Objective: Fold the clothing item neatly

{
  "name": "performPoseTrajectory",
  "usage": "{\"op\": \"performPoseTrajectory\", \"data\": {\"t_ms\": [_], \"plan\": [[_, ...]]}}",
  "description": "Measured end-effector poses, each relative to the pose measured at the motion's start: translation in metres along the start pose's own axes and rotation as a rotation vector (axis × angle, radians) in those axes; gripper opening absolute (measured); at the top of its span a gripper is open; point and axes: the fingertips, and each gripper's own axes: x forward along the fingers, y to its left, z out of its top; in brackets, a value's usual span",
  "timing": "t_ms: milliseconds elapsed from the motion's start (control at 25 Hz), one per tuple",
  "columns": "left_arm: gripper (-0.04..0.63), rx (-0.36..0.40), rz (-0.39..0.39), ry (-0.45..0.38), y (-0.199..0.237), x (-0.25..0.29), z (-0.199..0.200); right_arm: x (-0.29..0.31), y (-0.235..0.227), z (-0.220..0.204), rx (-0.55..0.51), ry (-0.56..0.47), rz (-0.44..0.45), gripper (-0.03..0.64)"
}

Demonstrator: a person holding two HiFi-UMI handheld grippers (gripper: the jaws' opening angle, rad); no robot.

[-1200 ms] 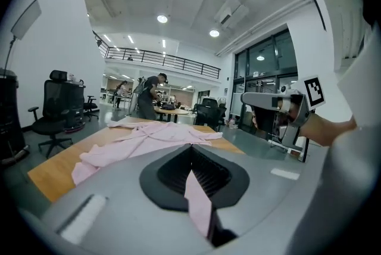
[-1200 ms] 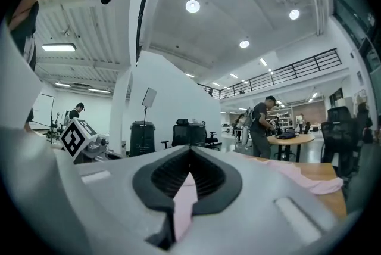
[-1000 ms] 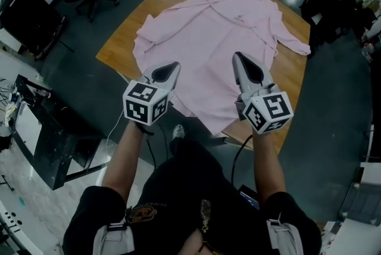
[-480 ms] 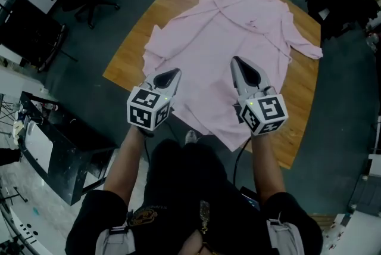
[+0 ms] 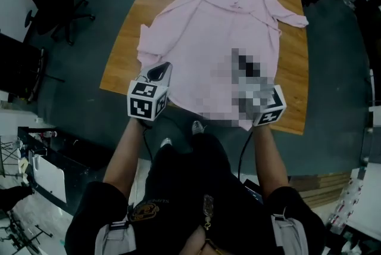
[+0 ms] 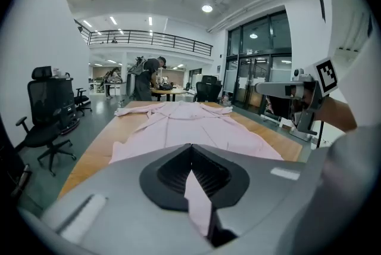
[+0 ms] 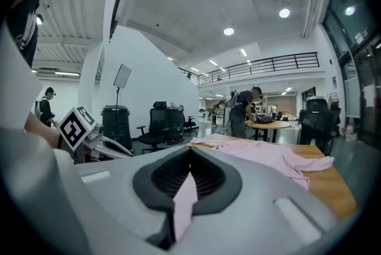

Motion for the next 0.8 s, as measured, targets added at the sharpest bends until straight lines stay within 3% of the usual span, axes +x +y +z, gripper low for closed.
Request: {"op": "performPoseTrajectory", "data": {"t_ms": [280, 480, 800], "plan": [[0.006, 0.065, -0.123, 0.111, 0.017, -0.009, -0.063, -0.012, 0.054, -0.046, 0.013, 0.107, -0.129, 0.002], [0.012, 0.108, -0.157, 0.177, 0.027, -0.009, -0.102, -0.024, 0.078, -0.088, 0.054, 0.185, -0.233, 0.002], [0.155, 0.184, -0.262, 0.279, 0.002, 0.009, -0.142, -0.067, 0.081, -0.17, 0.102, 0.357, -0.423, 0.003]]}}
